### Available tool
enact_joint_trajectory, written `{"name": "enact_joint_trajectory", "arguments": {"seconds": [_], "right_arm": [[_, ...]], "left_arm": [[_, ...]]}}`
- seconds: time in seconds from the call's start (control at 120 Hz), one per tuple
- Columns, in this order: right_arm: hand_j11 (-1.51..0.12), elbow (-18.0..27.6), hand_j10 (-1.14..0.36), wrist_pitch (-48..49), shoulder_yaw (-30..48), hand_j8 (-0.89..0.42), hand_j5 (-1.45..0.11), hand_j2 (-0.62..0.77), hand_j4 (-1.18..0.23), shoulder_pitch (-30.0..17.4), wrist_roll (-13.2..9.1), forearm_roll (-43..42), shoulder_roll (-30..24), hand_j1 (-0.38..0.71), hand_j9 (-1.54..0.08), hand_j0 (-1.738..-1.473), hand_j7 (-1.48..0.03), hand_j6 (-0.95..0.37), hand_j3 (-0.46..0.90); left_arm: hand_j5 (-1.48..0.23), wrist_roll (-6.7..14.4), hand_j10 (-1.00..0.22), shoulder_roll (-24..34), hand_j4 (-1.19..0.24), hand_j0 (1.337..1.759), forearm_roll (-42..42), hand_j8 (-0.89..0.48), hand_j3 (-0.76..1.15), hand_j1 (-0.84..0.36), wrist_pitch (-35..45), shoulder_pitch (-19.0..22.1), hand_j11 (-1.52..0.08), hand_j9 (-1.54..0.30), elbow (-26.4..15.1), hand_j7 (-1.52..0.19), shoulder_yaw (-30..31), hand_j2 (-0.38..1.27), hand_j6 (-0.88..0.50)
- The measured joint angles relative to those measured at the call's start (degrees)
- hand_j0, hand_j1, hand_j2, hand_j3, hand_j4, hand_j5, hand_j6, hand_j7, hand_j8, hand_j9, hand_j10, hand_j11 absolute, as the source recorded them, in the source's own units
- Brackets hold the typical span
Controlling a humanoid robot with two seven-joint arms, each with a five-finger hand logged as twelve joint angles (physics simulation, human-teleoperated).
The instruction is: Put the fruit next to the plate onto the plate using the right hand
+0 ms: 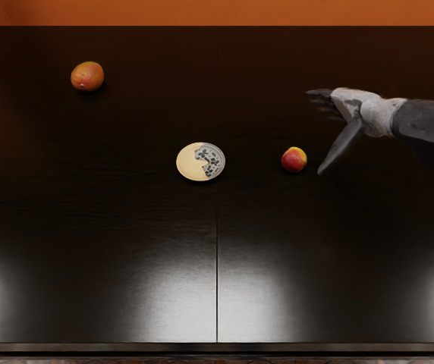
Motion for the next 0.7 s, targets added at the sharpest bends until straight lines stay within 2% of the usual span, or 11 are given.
{"name": "enact_joint_trajectory", "arguments": {"seconds": [0.092,0.225,0.4,0.567,0.7], "right_arm": [[-0.03,0.1,-0.03,-9.4,-6.4,-0.03,-0.03,0.0,-0.03,3.7,0.0,-7.2,4.2,-0.32,-0.03,-1.658,-0.03,-0.03,0.0],[-0.04,-1.3,-0.03,-18.8,-13.1,-0.03,-0.04,0.0,-0.03,5.8,0.0,-12.5,8.7,-0.32,-0.04,-1.658,-0.04,-0.03,0.0],[-0.04,-5.1,-0.03,-22.1,-17.7,-0.03,-0.04,0.0,-0.03,6.1,0.0,-14.2,12.1,-0.31,-0.04,-1.658,-0.04,-0.03,0.0],[-0.04,-13.1,-0.03,-25.8,-24.1,-0.03,-0.04,0.0,-0.03,7.3,0.0,-16.4,16.3,-0.31,-0.04,-1.658,-0.04,-0.03,0.0],[-0.06,-15.3,-0.05,-26.6,-26.7,-0.05,-0.06,-0.01,-0.05,7.9,0.0,-16.8,17.5,-0.3,-0.06,-1.658,-0.06,-0.05,0.0]], "left_arm": [[-0.01,0.0,-0.01,0.0,-0.01,1.658,0.0,-0.01,0.0,0.34,0.0,0.0,-0.01,-0.01,0.0,-0.01,0.0,0.0,-0.01],[-0.01,0.0,-0.01,0.0,-0.01,1.658,0.0,-0.01,0.0,0.34,0.0,0.0,-0.01,-0.01,0.0,-0.01,0.0,0.0,-0.01],[-0.01,0.0,-0.01,0.0,-0.01,1.658,0.0,-0.01,0.0,0.34,0.0,0.0,-0.01,-0.01,0.0,-0.01,0.0,0.0,-0.01],[-0.01,0.0,-0.01,0.0,-0.01,1.658,0.0,-0.01,0.0,0.34,0.0,0.0,-0.01,-0.01,0.0,-0.01,0.0,0.0,-0.01],[-0.01,0.0,-0.01,0.0,-0.01,1.658,0.0,-0.01,0.0,0.34,0.0,0.0,-0.01,-0.01,0.0,-0.01,0.0,0.0,-0.01]]}}
